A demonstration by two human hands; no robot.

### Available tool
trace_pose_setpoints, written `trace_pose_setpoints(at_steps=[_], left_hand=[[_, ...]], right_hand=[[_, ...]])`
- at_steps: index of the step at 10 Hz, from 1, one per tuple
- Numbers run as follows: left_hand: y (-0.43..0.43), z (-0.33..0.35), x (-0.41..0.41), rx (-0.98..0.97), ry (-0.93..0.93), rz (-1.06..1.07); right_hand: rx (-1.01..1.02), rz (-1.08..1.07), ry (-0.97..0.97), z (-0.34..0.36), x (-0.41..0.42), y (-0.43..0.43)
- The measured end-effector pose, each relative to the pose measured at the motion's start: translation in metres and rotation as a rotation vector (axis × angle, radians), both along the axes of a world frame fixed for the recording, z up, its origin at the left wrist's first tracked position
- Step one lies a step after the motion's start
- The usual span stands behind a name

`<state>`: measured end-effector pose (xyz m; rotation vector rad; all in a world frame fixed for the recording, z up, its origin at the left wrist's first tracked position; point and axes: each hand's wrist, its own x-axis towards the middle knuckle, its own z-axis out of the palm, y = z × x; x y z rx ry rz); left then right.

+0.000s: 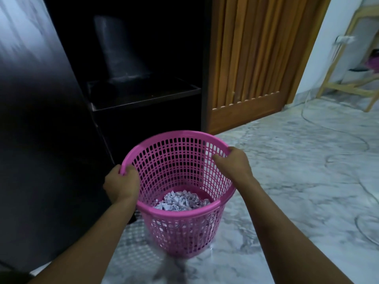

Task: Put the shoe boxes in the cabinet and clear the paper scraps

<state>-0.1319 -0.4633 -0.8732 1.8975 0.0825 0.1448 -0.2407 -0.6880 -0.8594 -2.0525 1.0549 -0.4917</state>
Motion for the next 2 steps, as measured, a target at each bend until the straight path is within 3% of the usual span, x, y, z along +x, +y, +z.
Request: trace_pose_setpoints(at_steps=[1,2], left_hand=[[-0.007,0.002,-0.003,0.238,-0.146,-0.050],[-0.024,0.027,-0.003,0.332,-0.255,-0.185]], right_hand=[[-0.098,-0.010,0.153,0.013,0.009,0.003],[-0.314,0.044,0.196,0.036,0.026,0.007]])
